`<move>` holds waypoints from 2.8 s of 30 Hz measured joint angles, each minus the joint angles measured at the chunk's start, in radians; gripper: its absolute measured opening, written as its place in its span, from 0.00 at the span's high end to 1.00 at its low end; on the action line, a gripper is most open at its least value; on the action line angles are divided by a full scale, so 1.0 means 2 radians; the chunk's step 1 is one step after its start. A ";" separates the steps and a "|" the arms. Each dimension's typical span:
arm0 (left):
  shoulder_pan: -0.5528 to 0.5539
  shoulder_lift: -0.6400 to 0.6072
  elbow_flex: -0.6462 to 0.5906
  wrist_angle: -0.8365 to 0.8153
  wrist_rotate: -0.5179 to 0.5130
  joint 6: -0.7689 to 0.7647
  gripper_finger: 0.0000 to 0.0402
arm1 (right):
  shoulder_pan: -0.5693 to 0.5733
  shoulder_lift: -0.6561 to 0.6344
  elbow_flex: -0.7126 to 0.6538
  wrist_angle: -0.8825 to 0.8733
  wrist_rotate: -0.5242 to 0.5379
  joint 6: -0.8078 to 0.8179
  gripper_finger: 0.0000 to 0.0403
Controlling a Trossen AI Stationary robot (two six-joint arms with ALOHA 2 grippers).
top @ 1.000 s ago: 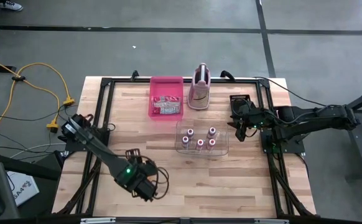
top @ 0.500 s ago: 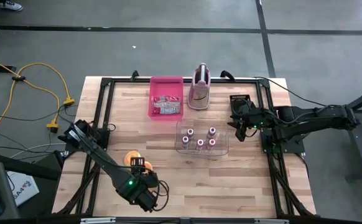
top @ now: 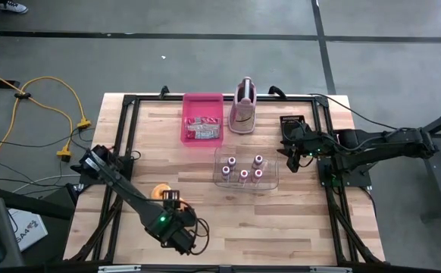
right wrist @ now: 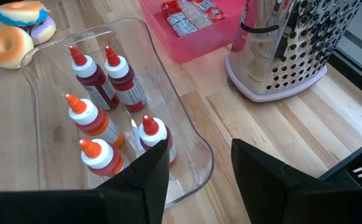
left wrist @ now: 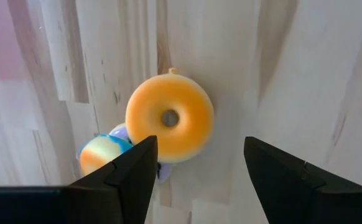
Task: Pick & Place Food Item
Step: Put the bottom blue donut into the black bin
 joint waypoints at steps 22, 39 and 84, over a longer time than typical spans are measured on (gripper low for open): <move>0.013 0.029 -0.001 -0.002 0.009 0.071 0.42 | 0.000 0.000 0.000 0.000 0.000 0.000 0.60; 0.005 0.080 -0.004 -0.001 0.041 0.083 0.42 | 0.000 0.000 0.000 0.000 0.000 0.000 0.60; 0.004 0.104 -0.065 0.037 0.030 0.107 0.53 | 0.000 0.000 0.000 0.004 0.000 0.000 0.60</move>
